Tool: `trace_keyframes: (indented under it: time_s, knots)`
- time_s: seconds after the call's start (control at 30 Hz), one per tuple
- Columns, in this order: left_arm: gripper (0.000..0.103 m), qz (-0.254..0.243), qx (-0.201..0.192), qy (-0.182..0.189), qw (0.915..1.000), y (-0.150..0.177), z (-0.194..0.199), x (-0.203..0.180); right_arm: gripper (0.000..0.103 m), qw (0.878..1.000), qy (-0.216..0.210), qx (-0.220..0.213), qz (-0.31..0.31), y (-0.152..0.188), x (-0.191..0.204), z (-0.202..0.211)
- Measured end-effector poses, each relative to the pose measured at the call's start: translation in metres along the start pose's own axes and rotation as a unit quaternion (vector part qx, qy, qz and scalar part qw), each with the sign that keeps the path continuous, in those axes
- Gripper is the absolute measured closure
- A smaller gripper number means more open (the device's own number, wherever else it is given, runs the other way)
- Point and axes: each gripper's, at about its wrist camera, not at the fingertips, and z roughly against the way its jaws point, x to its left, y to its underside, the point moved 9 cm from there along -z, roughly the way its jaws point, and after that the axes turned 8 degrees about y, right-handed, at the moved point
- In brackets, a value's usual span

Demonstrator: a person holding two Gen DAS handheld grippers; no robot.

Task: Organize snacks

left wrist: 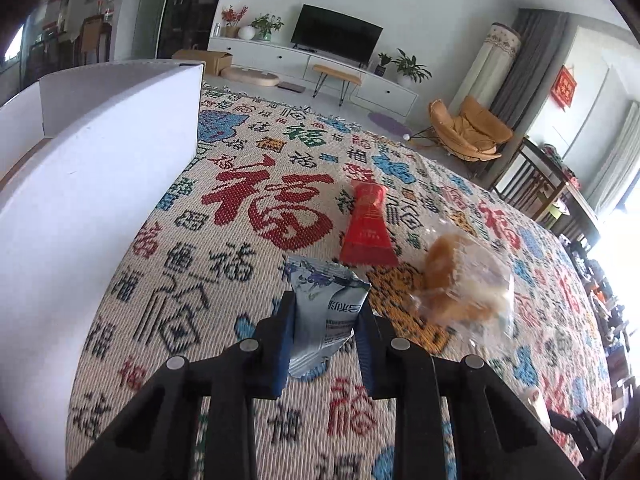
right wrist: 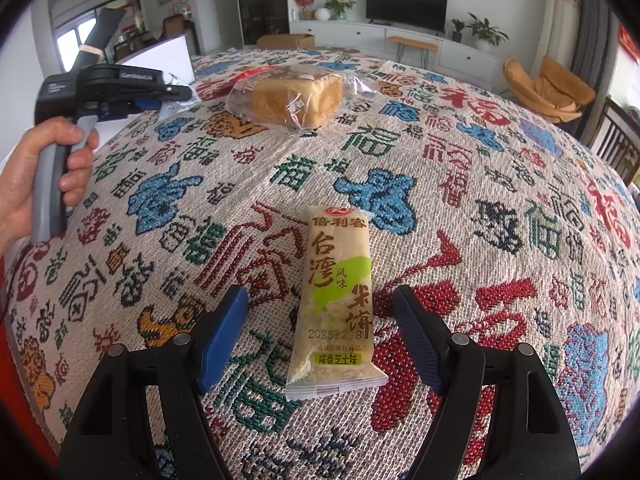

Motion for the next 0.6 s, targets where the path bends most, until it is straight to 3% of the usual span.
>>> trace_keyframes:
  time_s: [0.23,0.3,0.37,0.43,0.47,0.53,0.6]
  knots:
    - [0.076,-0.047,0.092,0.049,0.9935,0.094,0.066,-0.053,0.025,1.0,0.0,0.0,0.0,0.0,0.0,0.0]
    - [0.075,-0.053,0.117,0.046,0.9907,0.128,0.07,-0.063,0.025,1.0,0.0,0.0,0.0,0.0,0.0,0.0]
    - [0.073,-0.065,0.132,0.016,0.989,0.155,0.067,-0.064,0.025,1.0,0.001,0.0,0.0,0.0,0.0,0.0]
    - [0.057,-0.065,0.107,0.008,0.9921,0.161,0.069,-0.066,0.025,1.0,0.001,0.0,0.0,0.0,0.0,0.0]
    - [0.054,-0.065,0.105,0.007,0.9923,0.163,0.07,-0.067,0.025,1.0,0.001,0.0,0.001,0.0,0.0,0.0]
    - [0.033,-0.068,0.105,-0.006,0.9921,0.162,0.067,-0.07,0.025,1.0,0.001,0.0,0.0,0.0,0.0,0.0]
    - [0.018,-0.064,0.106,-0.033,0.9918,0.163,0.067,-0.067,0.025,1.0,0.001,0.0,0.0,0.0,0.0,0.0]
